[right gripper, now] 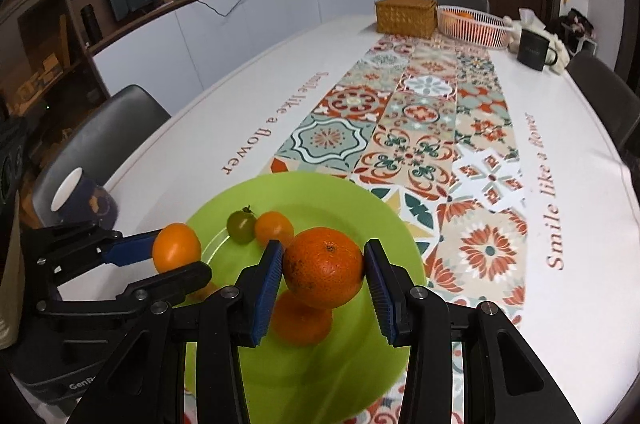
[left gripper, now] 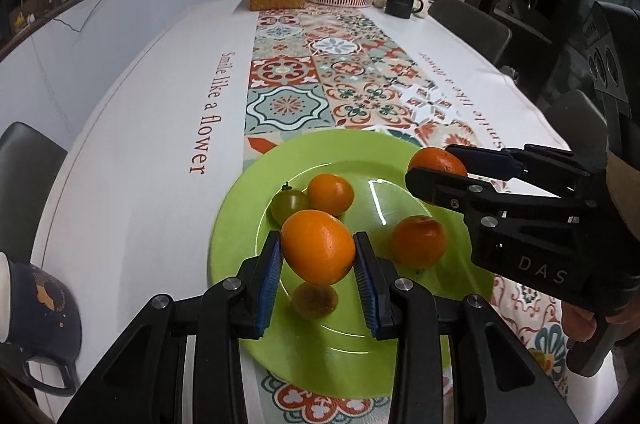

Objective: Organize fruits
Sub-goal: 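Carry both oranges over the green plate and open both tools to release, then pull both open tools back from the plate toward the fruit cluster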

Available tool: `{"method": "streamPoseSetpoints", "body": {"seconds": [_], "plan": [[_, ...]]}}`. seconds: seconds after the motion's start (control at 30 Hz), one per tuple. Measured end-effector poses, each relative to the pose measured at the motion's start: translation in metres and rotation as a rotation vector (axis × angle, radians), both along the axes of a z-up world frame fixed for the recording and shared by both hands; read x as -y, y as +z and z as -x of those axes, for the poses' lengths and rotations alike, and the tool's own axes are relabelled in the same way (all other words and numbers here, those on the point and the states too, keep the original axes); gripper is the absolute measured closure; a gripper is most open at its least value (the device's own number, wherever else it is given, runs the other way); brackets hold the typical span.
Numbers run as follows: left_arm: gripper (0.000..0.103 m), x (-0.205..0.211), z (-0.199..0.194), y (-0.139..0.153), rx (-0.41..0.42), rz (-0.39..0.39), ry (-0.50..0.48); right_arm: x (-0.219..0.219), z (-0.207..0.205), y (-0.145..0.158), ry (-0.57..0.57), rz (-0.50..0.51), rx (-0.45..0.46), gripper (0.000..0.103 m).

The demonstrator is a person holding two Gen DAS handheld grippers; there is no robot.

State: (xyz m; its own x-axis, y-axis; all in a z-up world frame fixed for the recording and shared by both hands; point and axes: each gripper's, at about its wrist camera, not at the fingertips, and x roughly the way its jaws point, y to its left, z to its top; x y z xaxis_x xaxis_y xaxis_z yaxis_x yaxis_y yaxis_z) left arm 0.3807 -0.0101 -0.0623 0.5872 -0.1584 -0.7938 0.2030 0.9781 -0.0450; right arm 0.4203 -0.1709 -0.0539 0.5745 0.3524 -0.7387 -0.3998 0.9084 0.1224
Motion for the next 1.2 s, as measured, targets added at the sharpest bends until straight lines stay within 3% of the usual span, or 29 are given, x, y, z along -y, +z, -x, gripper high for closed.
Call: {"method": "streamPoseSetpoints", "body": {"seconds": [0.13,0.2,0.43,0.63,0.93,1.2], "plan": [[0.068,0.0,-0.001,-0.002,0.004,-0.02,0.01,-0.002,-0.003,-0.006,0.002,0.0,-0.009,0.06],[0.054,0.0,-0.001,0.0,0.006,-0.027,0.018,-0.003,-0.003,-0.008,0.007,-0.001,-0.012,0.06],[0.05,0.001,0.021,0.02,0.071,-0.076,0.032,0.005,0.014,0.006,-0.002,-0.007,0.033,0.051],[0.039,0.001,0.057,0.044,0.147,-0.093,0.054,0.016,0.06,0.037,-0.018,0.036,0.159,0.041],[0.024,0.011,0.116,0.088,0.245,-0.052,0.053,0.033,0.132,0.088,-0.037,0.046,0.31,0.026],[0.02,0.03,0.171,0.108,0.315,-0.062,0.018,0.055,0.185,0.107,-0.057,0.041,0.353,0.026]]}}
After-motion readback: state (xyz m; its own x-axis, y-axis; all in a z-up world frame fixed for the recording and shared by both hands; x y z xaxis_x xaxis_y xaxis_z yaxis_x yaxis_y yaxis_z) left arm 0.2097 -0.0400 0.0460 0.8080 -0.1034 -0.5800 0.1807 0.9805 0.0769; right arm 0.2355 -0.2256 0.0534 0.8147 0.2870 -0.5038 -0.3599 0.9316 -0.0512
